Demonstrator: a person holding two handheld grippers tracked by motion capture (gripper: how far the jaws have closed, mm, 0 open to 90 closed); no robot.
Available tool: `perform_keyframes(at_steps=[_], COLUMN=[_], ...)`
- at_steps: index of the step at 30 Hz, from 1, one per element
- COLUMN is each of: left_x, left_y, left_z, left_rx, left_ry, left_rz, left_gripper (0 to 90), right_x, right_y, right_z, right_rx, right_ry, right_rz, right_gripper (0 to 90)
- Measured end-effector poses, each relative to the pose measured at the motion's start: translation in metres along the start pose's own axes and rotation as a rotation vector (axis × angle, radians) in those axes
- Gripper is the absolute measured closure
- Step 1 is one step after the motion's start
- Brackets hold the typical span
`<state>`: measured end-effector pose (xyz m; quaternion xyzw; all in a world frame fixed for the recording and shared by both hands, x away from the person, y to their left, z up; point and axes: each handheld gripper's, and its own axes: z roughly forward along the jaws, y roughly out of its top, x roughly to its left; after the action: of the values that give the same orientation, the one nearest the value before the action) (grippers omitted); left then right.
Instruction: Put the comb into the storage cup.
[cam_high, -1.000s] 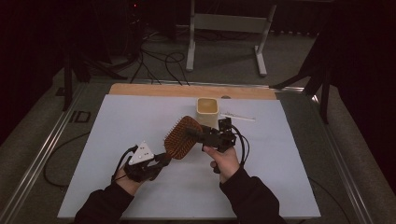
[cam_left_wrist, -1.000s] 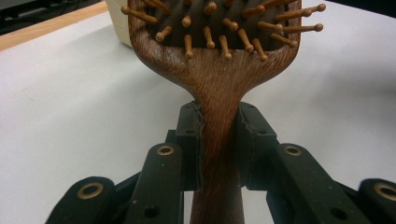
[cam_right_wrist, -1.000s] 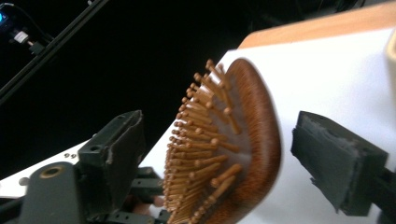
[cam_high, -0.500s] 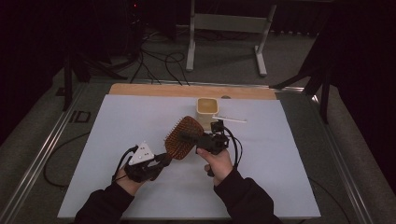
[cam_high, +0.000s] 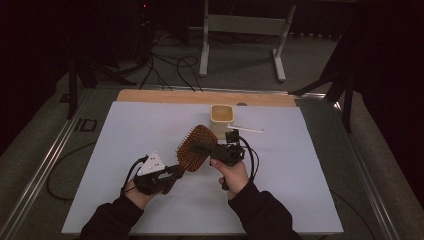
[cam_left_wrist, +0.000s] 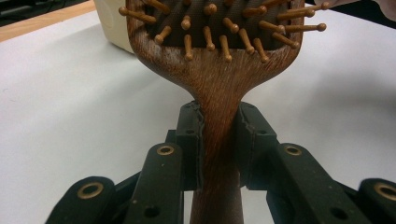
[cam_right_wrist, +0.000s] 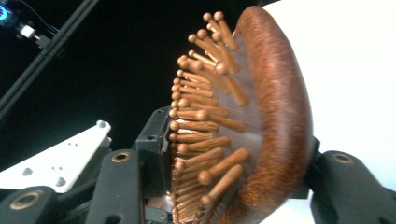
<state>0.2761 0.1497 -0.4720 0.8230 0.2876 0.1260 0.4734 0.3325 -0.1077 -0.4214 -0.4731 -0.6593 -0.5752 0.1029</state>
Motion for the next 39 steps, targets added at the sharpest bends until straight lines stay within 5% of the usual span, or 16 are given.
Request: perform_keyframes(at_steps=[12,18,27,30,39], left_x=[0.001,0.007,0.01,0.014,0.015], left_y=[0.001,0.001,0.002,0.001,-0.001], left_z=[0.001,0.003,-0.001,0.0,-0.002], left_rx=[-0.011,0.001,0.002,0.015,0.025], left_ry=[-0.028,-0.023,-0.015,-0.048,-0.069], left_rz=[-0.008,-0.072,-0.084,-0.1,-0.067], left_gripper=[72.9,39.9,26.6,17.9,3.6], right_x=[0.007,0.011,0.016,0.017,0.018], right_y=[0.0,0.006,0.015,0.017,0.022], right_z=[-0.003,-0.009,-0.019,-0.021,-0.027], right_rx=[-0.029,-0.046,-0.065,-0.068,-0.072], right_ry=[-0.003,-0.014,-0.024,-0.02,-0.023], right_rz=[-0.051,-0.087,-0.13,-0.14,-0.16], right_gripper=[52.7,52.7,52.5,52.5,52.4])
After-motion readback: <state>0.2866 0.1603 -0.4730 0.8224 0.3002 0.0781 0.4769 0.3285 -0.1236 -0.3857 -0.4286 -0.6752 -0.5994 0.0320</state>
